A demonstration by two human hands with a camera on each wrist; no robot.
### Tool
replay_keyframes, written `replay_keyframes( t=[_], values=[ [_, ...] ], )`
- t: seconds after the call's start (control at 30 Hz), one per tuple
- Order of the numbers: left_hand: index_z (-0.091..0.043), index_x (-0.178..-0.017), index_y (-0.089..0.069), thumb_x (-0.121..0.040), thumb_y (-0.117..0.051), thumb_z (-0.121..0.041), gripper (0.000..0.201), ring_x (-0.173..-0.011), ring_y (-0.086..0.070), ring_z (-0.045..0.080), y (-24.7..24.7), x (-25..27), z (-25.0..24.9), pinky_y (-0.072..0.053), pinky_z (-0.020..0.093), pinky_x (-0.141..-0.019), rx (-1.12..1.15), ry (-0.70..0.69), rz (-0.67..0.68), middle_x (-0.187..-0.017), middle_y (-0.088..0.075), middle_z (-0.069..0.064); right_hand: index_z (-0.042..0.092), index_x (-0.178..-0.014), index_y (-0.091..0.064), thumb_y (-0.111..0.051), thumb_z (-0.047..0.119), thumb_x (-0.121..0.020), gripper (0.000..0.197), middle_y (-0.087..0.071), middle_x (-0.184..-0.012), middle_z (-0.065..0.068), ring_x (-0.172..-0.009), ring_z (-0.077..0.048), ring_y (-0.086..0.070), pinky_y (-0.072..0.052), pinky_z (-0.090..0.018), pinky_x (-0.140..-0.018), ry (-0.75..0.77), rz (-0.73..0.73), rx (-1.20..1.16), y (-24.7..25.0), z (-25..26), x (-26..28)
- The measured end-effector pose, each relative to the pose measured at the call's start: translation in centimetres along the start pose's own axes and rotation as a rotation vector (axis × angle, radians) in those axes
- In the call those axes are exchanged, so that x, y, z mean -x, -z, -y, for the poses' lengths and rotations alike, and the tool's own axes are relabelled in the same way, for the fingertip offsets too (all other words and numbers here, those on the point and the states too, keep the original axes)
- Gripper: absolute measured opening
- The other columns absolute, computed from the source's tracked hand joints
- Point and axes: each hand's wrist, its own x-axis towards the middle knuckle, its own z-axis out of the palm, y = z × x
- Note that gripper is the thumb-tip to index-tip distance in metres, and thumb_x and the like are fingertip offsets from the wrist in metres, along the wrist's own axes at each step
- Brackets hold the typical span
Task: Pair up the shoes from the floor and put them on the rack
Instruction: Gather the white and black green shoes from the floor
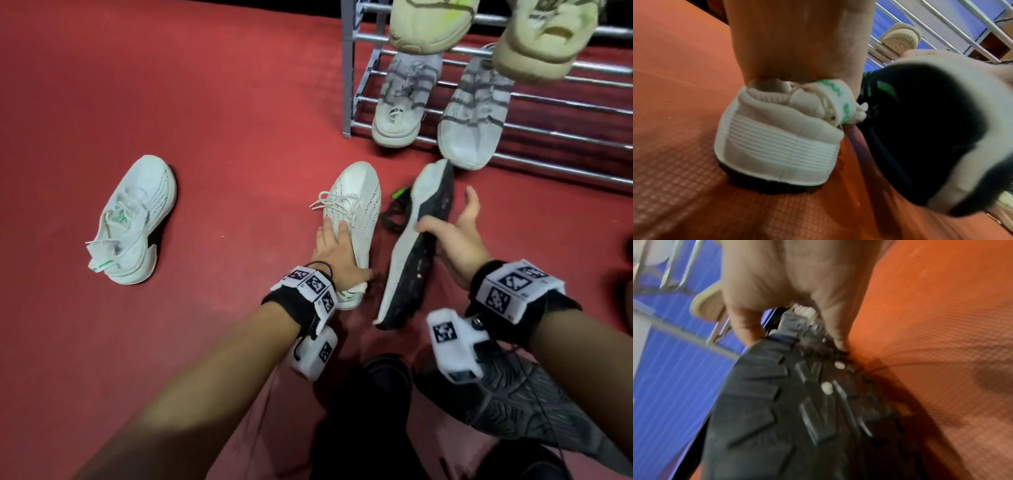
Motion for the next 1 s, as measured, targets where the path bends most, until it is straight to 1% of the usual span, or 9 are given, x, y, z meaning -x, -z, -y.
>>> replay_keyframes(
  t=[0.13, 0.27, 0.47, 0.57, 0.67, 0.73, 0.8, 0.87, 1.0],
  values=[
    [-0.013, -0.150, 0.010, -0.074, -0.067, -0.055, 0.116, -0.144, 0.015, 0.033, 0.1, 0.0, 0.4, -0.003, 0.041, -0.118, 0.006, -0.012, 0.009, -0.154, 0.023, 0.016, 0.035, -0.147, -0.020, -0.047, -0.001, -0.083, 0.078, -0.054, -0.086, -0.001, -0.080, -0.015, -0.054, -0.050, -0.034, -0.072, -0.127, 0.025, -0.133, 1.6, -1.0, -0.2],
    [-0.012, -0.150, 0.009, -0.077, -0.067, -0.050, 0.112, -0.144, 0.014, 0.033, 0.1, 0.1, 0.2, -0.004, 0.041, -0.118, -0.002, -0.020, 0.000, -0.155, 0.022, 0.016, 0.019, -0.140, -0.036, -0.038, 0.009, -0.098, 0.044, -0.053, -0.104, -0.005, -0.098, -0.028, -0.058, -0.044, -0.033, -0.063, -0.259, -0.051, -0.105, 4.7, -3.4, 0.3],
    [-0.014, -0.150, 0.007, -0.084, -0.063, -0.038, 0.099, -0.145, 0.013, 0.032, -0.3, -0.4, 0.1, -0.007, 0.043, -0.118, 0.012, -0.013, -0.014, -0.155, 0.022, 0.014, 0.014, -0.139, -0.038, -0.050, 0.046, -0.089, 0.060, -0.051, -0.113, 0.002, -0.104, -0.020, -0.053, -0.045, -0.033, -0.081, -0.126, -0.092, 0.103, 3.3, -2.8, 0.3],
    [-0.019, -0.151, 0.002, -0.081, -0.068, -0.040, 0.102, -0.145, 0.012, 0.032, 0.2, -0.3, 0.2, -0.006, 0.041, -0.117, 0.042, -0.036, 0.022, -0.155, 0.021, 0.014, 0.021, -0.142, -0.038, -0.051, 0.036, -0.093, 0.054, -0.041, -0.140, -0.006, -0.133, -0.023, -0.036, -0.027, -0.033, -0.113, 0.169, -0.008, 0.414, 0.7, -0.8, 1.7],
    [-0.023, -0.150, -0.019, -0.084, -0.066, -0.035, 0.081, -0.147, 0.003, 0.026, 2.3, 0.0, 1.4, -0.009, 0.035, -0.117, 0.168, -0.064, 0.116, -0.157, 0.015, 0.009, 0.026, -0.140, -0.043, -0.049, 0.031, -0.095, 0.046, -0.033, -0.150, -0.004, -0.139, -0.024, -0.022, -0.012, -0.026, -0.113, 0.445, 0.163, 0.675, -1.9, 1.2, 3.1],
    [-0.019, -0.142, -0.039, -0.089, -0.061, -0.027, 0.057, -0.144, -0.020, 0.022, 4.3, 0.3, 3.1, -0.017, 0.034, -0.116, 0.302, -0.117, 0.175, -0.157, -0.013, 0.007, 0.028, -0.138, -0.047, -0.047, 0.031, -0.096, 0.042, -0.028, -0.154, -0.001, -0.142, -0.023, -0.015, -0.009, -0.032, -0.117, 0.532, 0.272, 0.779, -3.5, 1.7, 3.6],
    [-0.013, -0.129, -0.052, -0.092, -0.057, -0.016, 0.038, -0.116, -0.053, 0.008, 6.1, 0.7, 5.3, -0.037, 0.023, -0.103, 0.489, -0.145, 0.095, -0.135, -0.050, 0.006, 0.028, -0.134, -0.051, -0.045, 0.035, -0.096, 0.040, -0.025, -0.155, 0.002, -0.145, -0.020, -0.011, -0.012, -0.042, -0.119, 0.556, 0.347, 0.898, -4.6, 1.7, 3.7],
    [-0.009, -0.124, -0.056, -0.092, -0.055, -0.011, 0.032, -0.090, -0.058, 0.000, 7.4, 0.9, 7.9, -0.044, 0.010, -0.084, 0.568, -0.086, -0.078, -0.116, -0.060, 0.005, 0.028, -0.132, -0.053, -0.043, 0.037, -0.096, 0.039, -0.024, -0.156, 0.005, -0.146, -0.017, -0.008, -0.009, -0.049, -0.118, 0.526, 0.394, 0.989, -5.5, 1.7, 3.5],
    [-0.007, -0.125, -0.055, -0.091, -0.057, -0.016, 0.035, -0.121, -0.047, 0.023, 9.3, 0.1, 14.9, -0.033, 0.031, -0.108, 0.363, 0.079, -0.489, -0.131, -0.051, 0.014, 0.025, -0.134, -0.049, -0.041, 0.040, -0.096, 0.042, -0.027, -0.153, 0.003, -0.146, -0.015, -0.009, 0.001, -0.054, -0.115, 0.475, 0.402, 1.085, -7.2, 2.0, 2.7]
  ],
)
